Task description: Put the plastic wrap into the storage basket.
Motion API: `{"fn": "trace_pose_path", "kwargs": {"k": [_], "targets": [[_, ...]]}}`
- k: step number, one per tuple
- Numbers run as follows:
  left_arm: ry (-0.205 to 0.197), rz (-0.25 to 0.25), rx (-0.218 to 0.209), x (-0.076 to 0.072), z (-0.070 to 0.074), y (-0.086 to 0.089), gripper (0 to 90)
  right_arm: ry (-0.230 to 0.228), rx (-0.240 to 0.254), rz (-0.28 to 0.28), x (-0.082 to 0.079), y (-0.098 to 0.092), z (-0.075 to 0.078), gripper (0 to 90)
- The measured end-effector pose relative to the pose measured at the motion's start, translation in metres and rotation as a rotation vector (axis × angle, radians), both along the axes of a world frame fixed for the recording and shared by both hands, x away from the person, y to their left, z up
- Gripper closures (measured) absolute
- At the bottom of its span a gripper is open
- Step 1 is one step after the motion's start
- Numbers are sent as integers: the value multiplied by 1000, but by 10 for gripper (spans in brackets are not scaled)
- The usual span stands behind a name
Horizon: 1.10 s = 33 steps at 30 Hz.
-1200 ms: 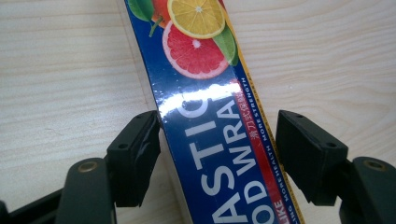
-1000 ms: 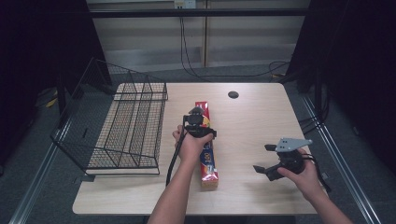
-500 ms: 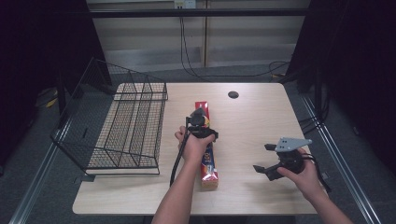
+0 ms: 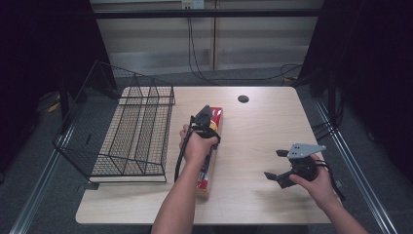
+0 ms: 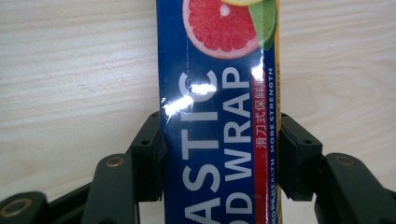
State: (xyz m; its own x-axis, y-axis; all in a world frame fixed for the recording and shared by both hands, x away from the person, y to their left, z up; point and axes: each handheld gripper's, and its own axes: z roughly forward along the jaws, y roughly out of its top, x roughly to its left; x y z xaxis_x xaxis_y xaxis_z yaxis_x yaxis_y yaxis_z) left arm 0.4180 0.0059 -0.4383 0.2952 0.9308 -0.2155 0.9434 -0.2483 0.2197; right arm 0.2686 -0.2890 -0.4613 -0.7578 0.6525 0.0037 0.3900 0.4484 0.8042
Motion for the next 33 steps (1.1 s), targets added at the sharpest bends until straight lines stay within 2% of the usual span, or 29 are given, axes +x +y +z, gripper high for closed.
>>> {"fn": "trace_pose_path", "kwargs": {"k": [4,5,6,7,10,16,22,24,33], "targets": [[5,-5,-15,1,11,3,446,-5,4,-6,0,-1,1,57],[7,-10,-20,1,19,3,446,-8,3,-8,0,-1,1,57],[7,-10,-20,1,19,3,446,-8,3,-8,0,-1,1,57],[2,-18,-7,2,26,5,446,-7,3,-9,0,-1,1,57],[1,-12,-23,2,38,8,446,-7,4,-8,-1,-1,1,57],[6,-19,-8,3,54,12,446,-9,5,-6,0,0,0,51],[14,-12,-22,4,67,20,446,-8,12,-6,0,0,1,47],[13,-20,5,4,72,22,446,-11,8,-9,0,0,0,47],[36,-16,10,5,85,33,445,-8,9,-1,0,1,-1,39]]}}
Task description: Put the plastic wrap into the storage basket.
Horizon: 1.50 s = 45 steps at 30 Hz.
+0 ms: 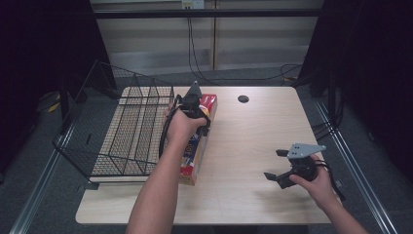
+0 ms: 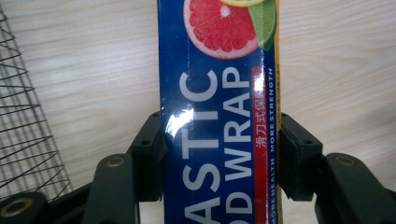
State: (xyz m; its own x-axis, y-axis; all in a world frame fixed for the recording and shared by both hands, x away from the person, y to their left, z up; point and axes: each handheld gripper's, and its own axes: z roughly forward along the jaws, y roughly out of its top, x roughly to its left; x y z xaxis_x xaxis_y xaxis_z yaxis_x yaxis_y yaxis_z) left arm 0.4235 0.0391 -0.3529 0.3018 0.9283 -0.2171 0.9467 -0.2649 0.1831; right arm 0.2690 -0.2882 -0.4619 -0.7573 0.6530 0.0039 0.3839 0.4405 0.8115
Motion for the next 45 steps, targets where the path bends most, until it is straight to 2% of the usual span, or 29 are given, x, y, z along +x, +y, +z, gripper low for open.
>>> {"fn": "trace_pose_path", "kwargs": {"k": [3,4,5,7,8,11,18,24,27,31,33,35,38,42,45], "targets": [[0,15,-3,0,4,2,445,3,3,-3,0,0,0,34],[-2,4,16,0,8,5,445,2,6,-4,0,0,0,32],[-11,15,23,-1,10,4,445,6,10,-4,0,0,0,31],[-3,12,30,0,13,7,446,14,10,-10,1,-1,0,27],[-5,27,14,-1,14,8,446,14,11,-12,1,-1,0,27],[-2,26,10,0,17,11,446,15,14,-11,1,-2,0,27],[-13,45,34,0,32,19,446,15,20,2,0,-2,1,19],[-8,58,19,1,38,26,446,17,25,2,0,-2,1,18],[-7,66,31,1,43,30,446,14,29,4,0,-2,1,16],[-8,86,21,1,45,34,446,16,30,5,0,-2,1,15],[-4,90,41,2,49,37,446,7,31,3,0,-2,1,15],[-8,89,42,3,49,37,446,8,30,8,-1,-2,2,15],[-2,109,28,3,53,40,446,7,32,2,-1,-2,3,15],[-11,120,38,4,58,45,446,5,28,0,-1,-2,2,15],[-2,128,32,4,62,50,446,5,27,7,-1,-2,2,15]]}}
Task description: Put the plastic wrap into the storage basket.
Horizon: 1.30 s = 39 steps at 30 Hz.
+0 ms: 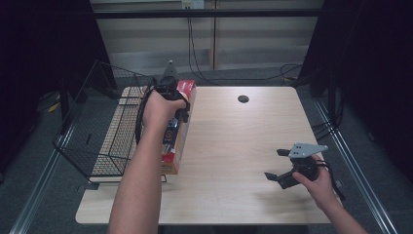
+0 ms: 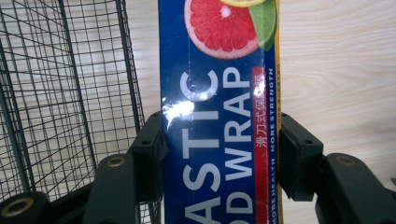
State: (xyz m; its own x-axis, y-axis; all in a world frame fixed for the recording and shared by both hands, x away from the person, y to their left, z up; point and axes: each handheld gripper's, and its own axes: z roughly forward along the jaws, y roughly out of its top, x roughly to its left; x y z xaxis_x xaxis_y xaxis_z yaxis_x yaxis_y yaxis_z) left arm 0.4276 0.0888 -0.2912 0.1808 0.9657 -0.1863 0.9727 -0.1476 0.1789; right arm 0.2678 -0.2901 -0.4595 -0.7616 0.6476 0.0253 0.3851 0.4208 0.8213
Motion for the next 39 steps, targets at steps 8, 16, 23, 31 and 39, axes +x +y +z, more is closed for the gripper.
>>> {"fn": "trace_pose_path", "kwargs": {"k": [8,16,23,31,39], "targets": [[-2,16,7,0,6,7,446,-1,-3,-3,0,0,0,16],[-8,33,14,1,14,16,446,2,-6,3,0,1,-1,16],[-9,51,15,1,21,24,446,-6,-7,-4,0,1,0,16],[-18,64,24,2,27,31,446,-5,-9,-4,0,1,-1,16],[-25,85,15,3,34,39,446,0,-12,1,0,2,-1,16]]}}
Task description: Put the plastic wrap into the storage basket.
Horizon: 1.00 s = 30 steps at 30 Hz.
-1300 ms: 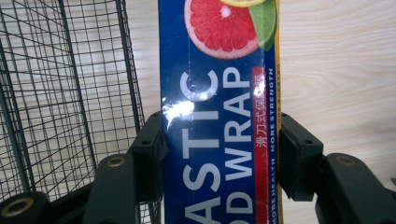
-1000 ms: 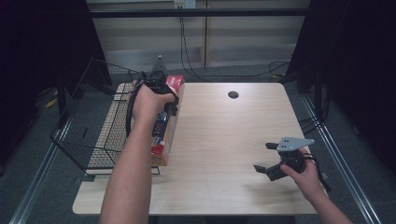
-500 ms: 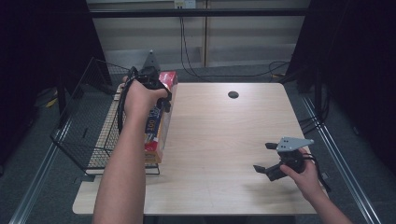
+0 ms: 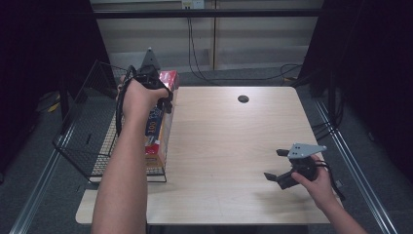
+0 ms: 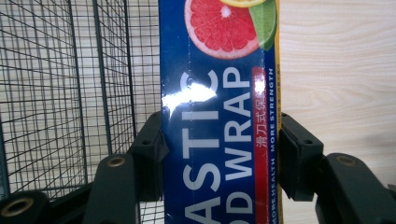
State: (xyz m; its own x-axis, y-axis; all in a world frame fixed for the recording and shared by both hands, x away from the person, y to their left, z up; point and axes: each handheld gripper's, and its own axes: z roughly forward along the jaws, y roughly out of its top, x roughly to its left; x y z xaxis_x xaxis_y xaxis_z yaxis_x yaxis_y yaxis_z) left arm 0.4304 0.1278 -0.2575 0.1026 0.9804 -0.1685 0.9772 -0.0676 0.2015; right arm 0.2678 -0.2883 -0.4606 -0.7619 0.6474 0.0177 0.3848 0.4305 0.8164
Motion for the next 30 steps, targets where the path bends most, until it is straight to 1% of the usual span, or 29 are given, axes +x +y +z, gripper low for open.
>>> {"fn": "trace_pose_path", "kwargs": {"k": [1,2,3,5,6,8,9,11,13,16,17,18,19,21,23,24,25,26,27,28,29,30], "targets": [[7,-5,-2,0,2,1,446,0,0,1,0,0,0,16],[-2,1,2,0,2,2,445,-1,0,0,0,0,0,16],[0,3,2,0,3,3,446,0,1,-1,0,0,0,16],[3,10,17,0,5,6,446,-1,-1,-2,0,0,0,16],[9,8,14,1,6,7,446,0,-1,0,0,0,0,16],[1,16,16,1,8,9,446,0,-3,0,0,0,0,16],[-1,18,9,1,9,10,445,1,-4,0,0,0,0,16],[0,26,11,0,10,12,446,0,-3,-2,0,0,0,16],[5,21,9,1,11,14,446,1,-3,-1,0,0,0,16],[1,30,12,1,12,17,446,-1,-4,-5,0,1,-1,16],[5,34,10,1,13,18,446,-1,-6,-2,0,1,-1,16],[1,40,14,1,14,19,446,7,-9,10,1,1,-2,17],[1,41,25,1,15,20,446,9,-11,9,0,2,-2,16],[3,44,11,1,15,23,446,11,-9,13,1,2,-2,16],[0,50,8,1,15,23,446,7,-10,9,1,2,-2,16],[5,53,5,2,15,25,446,7,-9,8,1,1,-1,16],[5,53,5,2,15,25,446,7,-9,8,1,1,-1,16],[-4,59,19,2,15,25,445,6,-9,6,0,1,-1,16],[-4,59,19,2,15,25,445,6,-9,6,0,1,-1,16],[10,53,13,3,16,27,445,7,-7,8,0,1,-1,16],[2,59,6,3,16,27,445,5,-8,6,0,1,-1,16],[6,57,8,3,16,29,445,6,-7,7,0,1,-1,16]]}}
